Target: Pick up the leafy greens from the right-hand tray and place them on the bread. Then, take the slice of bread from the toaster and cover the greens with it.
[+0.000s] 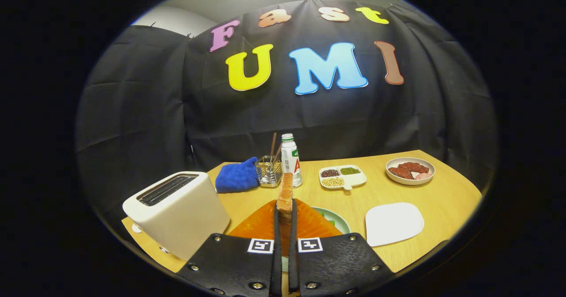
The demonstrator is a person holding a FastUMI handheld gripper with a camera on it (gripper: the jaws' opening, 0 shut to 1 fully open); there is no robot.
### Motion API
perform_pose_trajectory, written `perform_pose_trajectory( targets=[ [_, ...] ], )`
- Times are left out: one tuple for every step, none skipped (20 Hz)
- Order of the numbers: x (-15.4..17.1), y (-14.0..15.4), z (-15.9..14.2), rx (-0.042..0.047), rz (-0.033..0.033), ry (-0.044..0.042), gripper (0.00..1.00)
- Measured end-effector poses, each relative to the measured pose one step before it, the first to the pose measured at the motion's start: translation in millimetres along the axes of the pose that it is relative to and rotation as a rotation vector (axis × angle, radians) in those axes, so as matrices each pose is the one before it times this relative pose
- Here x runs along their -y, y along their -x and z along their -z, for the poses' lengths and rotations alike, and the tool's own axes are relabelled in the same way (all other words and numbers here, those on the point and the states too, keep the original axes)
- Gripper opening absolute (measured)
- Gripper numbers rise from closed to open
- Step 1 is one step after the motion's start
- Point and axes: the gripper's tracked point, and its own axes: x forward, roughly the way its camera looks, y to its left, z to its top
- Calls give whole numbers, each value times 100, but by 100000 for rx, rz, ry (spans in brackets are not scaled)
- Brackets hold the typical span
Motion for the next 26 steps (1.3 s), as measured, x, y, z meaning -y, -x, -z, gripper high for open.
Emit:
perform_pose_trajectory(
  targets=[
    [-766, -173, 350, -957, -2432, -925, 6],
    [-593, -135, 169, -553, -2290, -546, 6],
    [-616, -155, 268, -546, -2097, -499, 6],
    [-245, -224, 258, -502, -752, 352, 6],
    [108, -278, 277, -54, 185, 754, 6],
    [164, -309, 313, -277, 486, 922, 6],
    [246, -314, 442, -1139, 471, 561, 6],
    [255, -428, 931, -2693, -179, -375, 6],
    [339, -238, 697, -2271, -268, -1378, 6],
    [445, -5, -27, 740, 325, -1559, 6],
    [608, -11, -240, 1167, 1562, -109, 6],
    [552, 88, 108, -139, 1361, 1410, 6],
    [610, 64, 147, -931, 1247, 1787, 6],
    [550, -356, 361, -452, 1576, 1654, 9],
    [565, -68, 149, -272, 1332, 1448, 11],
    [430, -113, 197, -50, 1104, 941, 11],
    [215, -97, 45, -120, -310, 448, 11],
    [-105, 1, 106, 342, -1550, -952, 14],
    [108, -100, -43, 513, -1197, -1409, 18],
    [113, 39, 27, -61, -700, -1306, 18],
    [558, -127, 81, 420, 655, -545, 21],
    [577, -117, 182, -423, 1241, 62, 22],
    [612, -175, 164, -287, 1304, 668, 29],
    [399, -76, 342, -856, 379, -183, 31],
    [364, -125, 430, -1704, 453, -1577, 31],
    [405, -32, 177, -602, 624, -1881, 34]
  ],
)
